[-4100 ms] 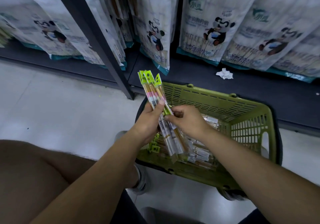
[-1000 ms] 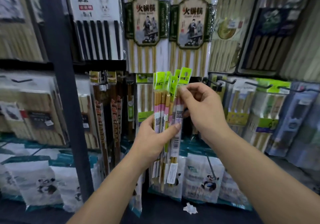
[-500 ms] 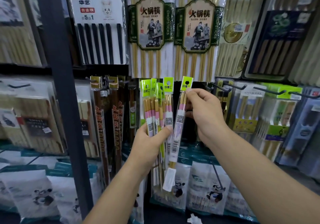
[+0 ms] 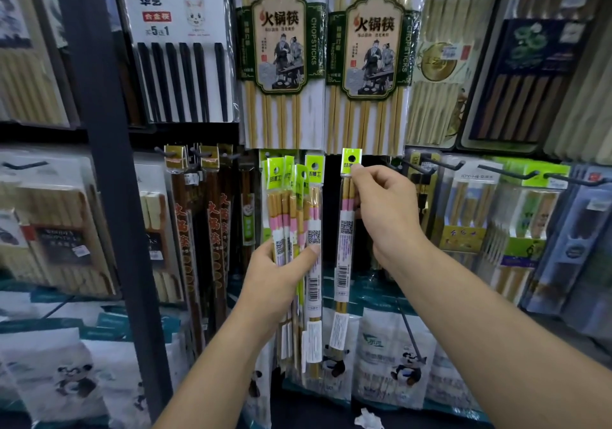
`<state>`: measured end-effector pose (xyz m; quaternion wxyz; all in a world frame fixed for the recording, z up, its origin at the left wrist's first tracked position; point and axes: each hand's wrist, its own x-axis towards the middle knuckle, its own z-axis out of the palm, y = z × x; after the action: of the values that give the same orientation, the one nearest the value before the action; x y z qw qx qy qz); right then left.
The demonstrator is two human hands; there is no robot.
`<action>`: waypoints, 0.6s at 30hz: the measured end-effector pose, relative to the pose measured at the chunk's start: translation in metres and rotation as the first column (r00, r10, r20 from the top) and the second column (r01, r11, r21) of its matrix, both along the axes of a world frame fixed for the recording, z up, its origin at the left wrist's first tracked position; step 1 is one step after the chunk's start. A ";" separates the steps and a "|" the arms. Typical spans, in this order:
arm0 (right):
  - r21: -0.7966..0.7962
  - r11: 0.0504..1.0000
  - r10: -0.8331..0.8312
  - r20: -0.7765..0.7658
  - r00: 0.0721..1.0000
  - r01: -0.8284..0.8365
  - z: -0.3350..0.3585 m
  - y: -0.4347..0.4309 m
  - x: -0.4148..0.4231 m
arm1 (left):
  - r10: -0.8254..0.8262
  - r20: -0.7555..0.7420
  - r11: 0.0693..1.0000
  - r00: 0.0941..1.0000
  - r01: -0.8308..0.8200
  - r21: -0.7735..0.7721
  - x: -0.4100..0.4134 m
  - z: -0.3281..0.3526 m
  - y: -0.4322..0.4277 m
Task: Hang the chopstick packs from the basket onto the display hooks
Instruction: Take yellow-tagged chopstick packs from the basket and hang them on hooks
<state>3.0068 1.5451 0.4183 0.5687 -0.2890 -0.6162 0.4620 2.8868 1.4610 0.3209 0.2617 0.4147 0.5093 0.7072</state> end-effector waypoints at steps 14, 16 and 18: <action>-0.002 0.998 -0.058 0.054 0.997 0.058 -0.009 0.020 -0.002 | 0.014 -0.016 1.000 1.000 -0.014 -0.016 -0.001 -0.005 0.003; -0.018 0.998 -0.065 0.079 0.995 0.067 -0.010 0.024 -0.003 | 0.013 -0.007 0.999 1.000 -0.013 -0.038 0.000 -0.003 0.002; -0.024 0.997 -0.064 0.099 0.993 0.067 -0.012 0.028 -0.003 | 0.010 -0.007 0.999 1.000 -0.010 -0.052 0.002 -0.001 0.001</action>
<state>3.0040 1.5732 0.4061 0.5485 -0.3392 -0.6272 0.4367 2.8891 1.4617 0.3202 0.2671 0.4076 0.5305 0.6936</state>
